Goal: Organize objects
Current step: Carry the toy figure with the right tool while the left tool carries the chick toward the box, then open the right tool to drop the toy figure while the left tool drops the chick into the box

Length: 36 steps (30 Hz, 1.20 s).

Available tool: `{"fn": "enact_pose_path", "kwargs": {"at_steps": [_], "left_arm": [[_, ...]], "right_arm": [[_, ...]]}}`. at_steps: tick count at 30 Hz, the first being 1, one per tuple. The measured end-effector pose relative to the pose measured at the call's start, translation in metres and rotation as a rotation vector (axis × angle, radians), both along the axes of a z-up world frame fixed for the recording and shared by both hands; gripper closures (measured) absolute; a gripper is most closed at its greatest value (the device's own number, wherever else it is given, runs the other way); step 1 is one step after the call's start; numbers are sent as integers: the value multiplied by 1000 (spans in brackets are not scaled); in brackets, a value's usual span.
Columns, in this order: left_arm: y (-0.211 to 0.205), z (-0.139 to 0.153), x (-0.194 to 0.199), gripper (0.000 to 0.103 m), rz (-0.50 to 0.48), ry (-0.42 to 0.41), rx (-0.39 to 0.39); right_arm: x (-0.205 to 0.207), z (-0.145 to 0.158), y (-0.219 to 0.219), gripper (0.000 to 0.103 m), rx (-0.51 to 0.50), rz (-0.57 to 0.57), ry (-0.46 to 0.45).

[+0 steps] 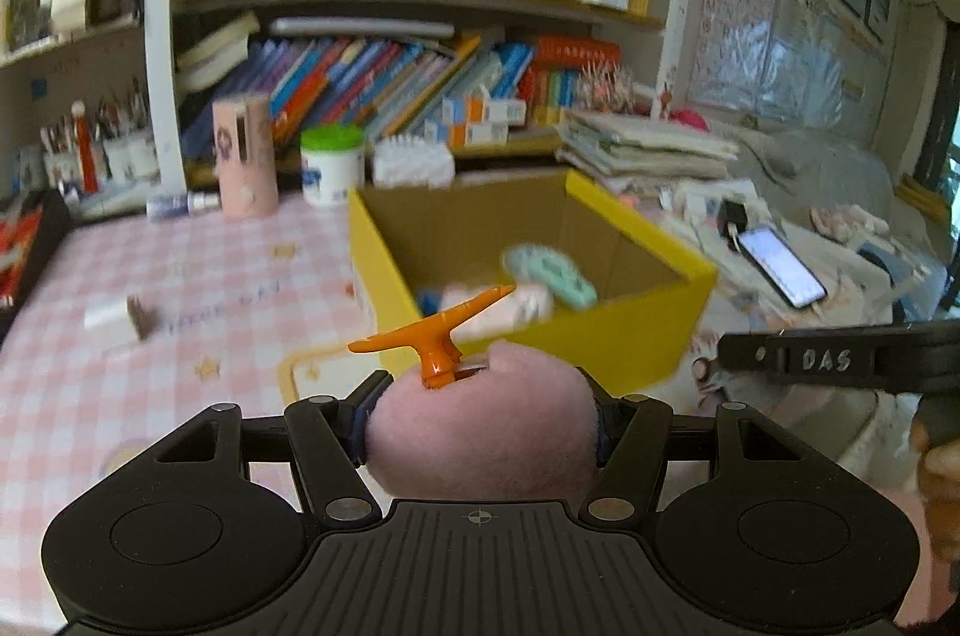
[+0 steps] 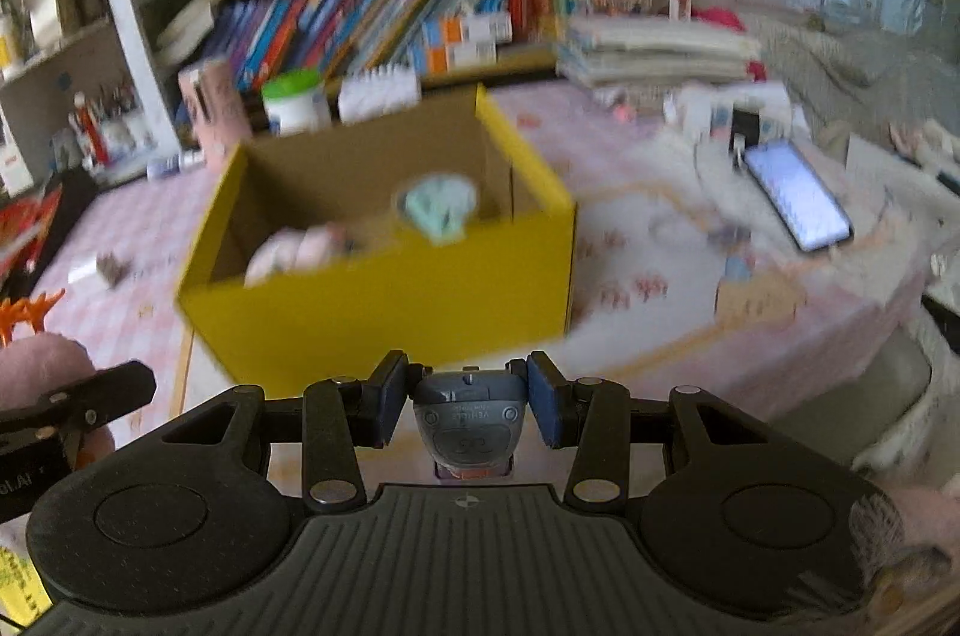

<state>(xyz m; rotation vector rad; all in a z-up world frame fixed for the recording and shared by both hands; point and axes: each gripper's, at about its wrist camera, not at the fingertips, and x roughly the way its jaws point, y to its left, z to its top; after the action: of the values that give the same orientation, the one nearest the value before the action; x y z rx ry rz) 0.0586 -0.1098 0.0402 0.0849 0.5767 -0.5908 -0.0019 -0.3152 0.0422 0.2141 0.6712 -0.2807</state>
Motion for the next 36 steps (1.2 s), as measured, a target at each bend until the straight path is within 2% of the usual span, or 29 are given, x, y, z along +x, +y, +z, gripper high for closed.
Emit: {"fn": "enact_pose_path", "kwargs": {"at_steps": [8, 12, 19, 27, 36], "left_arm": [[-34, 19, 39, 42, 38, -78, -13], [-53, 20, 62, 42, 53, -107, 13], [-84, 5, 100, 42, 73, -122, 111], [-108, -27, 132, 41, 88, -25, 186], [-112, -42, 147, 39, 103, 22, 232]], "right_arm": [[45, 44, -33, 62, -69, 65, -160], [77, 46, -46, 62, -85, 120, -176], [139, 27, -53, 62, -116, 242, -109], [199, -10, -43, 62, -139, 371, 6], [231, -34, -36, 62, -156, 434, 114]]}}
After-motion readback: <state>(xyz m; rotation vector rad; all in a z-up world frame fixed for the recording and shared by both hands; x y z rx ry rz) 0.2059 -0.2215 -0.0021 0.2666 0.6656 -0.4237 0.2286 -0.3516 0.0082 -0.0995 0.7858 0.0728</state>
